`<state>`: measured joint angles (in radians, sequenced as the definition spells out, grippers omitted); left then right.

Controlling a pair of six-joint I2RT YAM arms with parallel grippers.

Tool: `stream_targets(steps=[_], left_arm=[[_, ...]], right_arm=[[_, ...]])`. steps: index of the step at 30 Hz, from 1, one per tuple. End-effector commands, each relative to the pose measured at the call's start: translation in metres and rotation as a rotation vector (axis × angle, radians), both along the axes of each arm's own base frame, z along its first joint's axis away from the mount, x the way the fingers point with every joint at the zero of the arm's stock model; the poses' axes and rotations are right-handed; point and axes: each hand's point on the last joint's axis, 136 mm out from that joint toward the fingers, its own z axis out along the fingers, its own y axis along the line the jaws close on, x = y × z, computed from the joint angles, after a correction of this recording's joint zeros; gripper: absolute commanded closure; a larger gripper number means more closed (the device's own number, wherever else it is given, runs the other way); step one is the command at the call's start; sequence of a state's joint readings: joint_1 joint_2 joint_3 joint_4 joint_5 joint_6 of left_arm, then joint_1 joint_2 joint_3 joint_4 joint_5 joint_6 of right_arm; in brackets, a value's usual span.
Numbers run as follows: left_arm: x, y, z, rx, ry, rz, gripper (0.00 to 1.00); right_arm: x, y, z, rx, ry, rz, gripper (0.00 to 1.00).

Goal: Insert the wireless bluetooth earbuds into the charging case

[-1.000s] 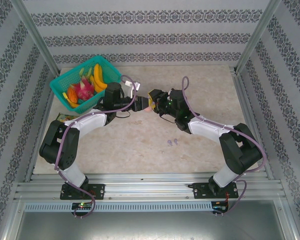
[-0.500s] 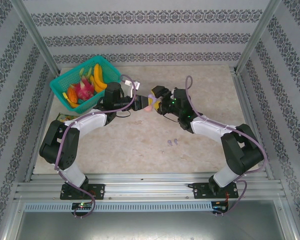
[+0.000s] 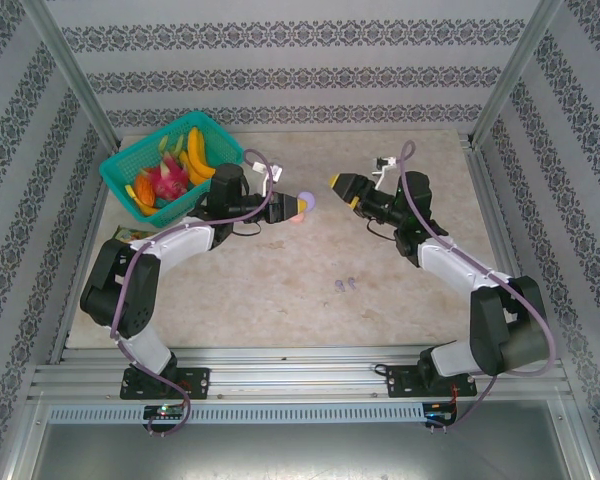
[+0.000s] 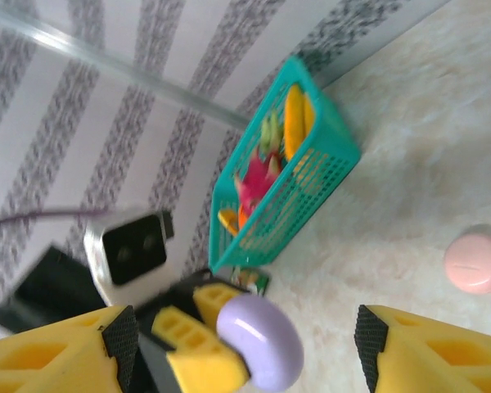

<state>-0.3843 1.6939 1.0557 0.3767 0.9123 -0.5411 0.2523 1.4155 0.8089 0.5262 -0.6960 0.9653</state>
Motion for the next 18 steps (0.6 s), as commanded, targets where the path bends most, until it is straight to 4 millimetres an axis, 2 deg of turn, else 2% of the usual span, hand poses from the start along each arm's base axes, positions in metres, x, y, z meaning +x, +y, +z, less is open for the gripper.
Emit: stream_targets(steps=[1, 10, 18], left_arm=[[-0.002, -0.003, 0.01, -0.008, -0.029, -0.051, 0.88], [-0.004, -0.005, 0.013, -0.016, -0.025, -0.065, 0.89], [-0.008, -0.006, 0.018, -0.027, -0.033, -0.083, 0.9]], right_arm=[[-0.024, 0.016, 0.0, -0.063, -0.13, 0.164, 0.29], [-0.026, 0.037, -0.022, -0.098, -0.1, 0.22, 0.32], [-0.011, 0.036, -0.036, -0.112, -0.063, 0.18, 0.36]])
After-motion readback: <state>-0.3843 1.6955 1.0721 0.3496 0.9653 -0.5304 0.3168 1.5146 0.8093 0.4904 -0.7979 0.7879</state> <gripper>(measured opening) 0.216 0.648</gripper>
